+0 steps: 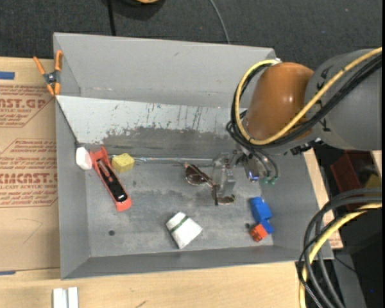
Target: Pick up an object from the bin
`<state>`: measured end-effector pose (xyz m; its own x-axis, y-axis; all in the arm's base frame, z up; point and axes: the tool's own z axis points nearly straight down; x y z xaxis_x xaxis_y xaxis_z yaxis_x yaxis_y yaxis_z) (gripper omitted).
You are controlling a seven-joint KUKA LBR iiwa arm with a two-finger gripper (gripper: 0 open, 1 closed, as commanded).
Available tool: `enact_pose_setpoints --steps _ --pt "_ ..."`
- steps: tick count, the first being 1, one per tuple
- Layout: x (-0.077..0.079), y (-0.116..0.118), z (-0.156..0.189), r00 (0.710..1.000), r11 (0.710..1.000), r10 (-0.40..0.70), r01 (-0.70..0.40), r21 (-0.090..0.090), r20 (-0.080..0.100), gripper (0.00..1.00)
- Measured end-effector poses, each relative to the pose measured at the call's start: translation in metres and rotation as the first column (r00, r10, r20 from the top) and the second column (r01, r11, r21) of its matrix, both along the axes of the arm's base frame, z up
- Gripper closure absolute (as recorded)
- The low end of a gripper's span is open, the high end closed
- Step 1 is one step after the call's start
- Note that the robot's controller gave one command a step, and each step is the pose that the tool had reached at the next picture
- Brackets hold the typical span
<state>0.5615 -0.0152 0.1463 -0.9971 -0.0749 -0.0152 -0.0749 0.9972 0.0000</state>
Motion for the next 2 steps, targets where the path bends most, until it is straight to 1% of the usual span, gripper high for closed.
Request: enact_pose_setpoints --steps 1,2 --pt "-0.003 0.006 -0.009 1.0 1.0 0.011 -0.011 -0.002 -0.008 1.0" --pt "-0.004 0.01 0.02 1.0 1.0 0.014 -0.014 0.001 -0.017 1.0"
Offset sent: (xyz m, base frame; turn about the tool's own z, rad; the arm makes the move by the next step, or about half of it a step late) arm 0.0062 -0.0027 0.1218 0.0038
